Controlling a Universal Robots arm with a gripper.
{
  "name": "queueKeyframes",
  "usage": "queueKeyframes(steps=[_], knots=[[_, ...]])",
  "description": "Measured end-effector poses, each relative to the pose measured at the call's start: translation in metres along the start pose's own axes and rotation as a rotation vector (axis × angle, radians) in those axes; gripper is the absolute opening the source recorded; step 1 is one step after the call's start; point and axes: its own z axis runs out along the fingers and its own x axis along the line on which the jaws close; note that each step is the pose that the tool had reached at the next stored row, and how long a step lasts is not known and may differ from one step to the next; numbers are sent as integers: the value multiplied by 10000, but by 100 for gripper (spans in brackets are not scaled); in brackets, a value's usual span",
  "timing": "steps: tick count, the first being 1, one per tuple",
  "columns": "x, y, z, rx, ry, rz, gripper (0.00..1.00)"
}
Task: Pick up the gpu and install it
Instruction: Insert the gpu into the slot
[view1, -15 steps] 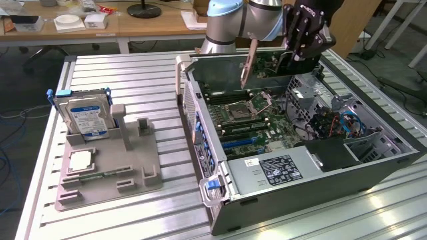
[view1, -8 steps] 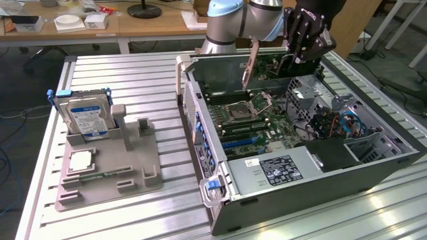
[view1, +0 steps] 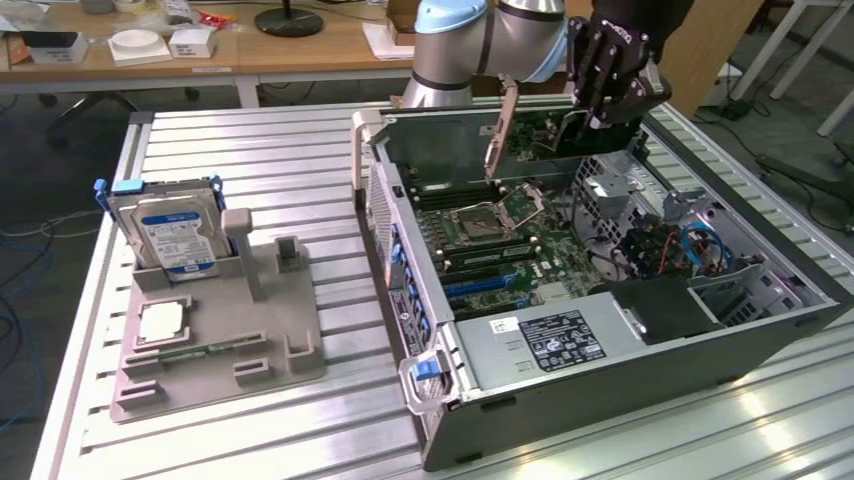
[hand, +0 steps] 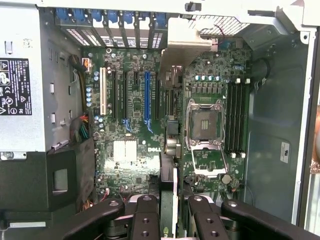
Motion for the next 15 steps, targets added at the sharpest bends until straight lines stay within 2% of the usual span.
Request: queueKeyframes(steps=[9,15], knots=[[3,2,39,-1,0,0,27],[11,6,142,0,-1,0,27]])
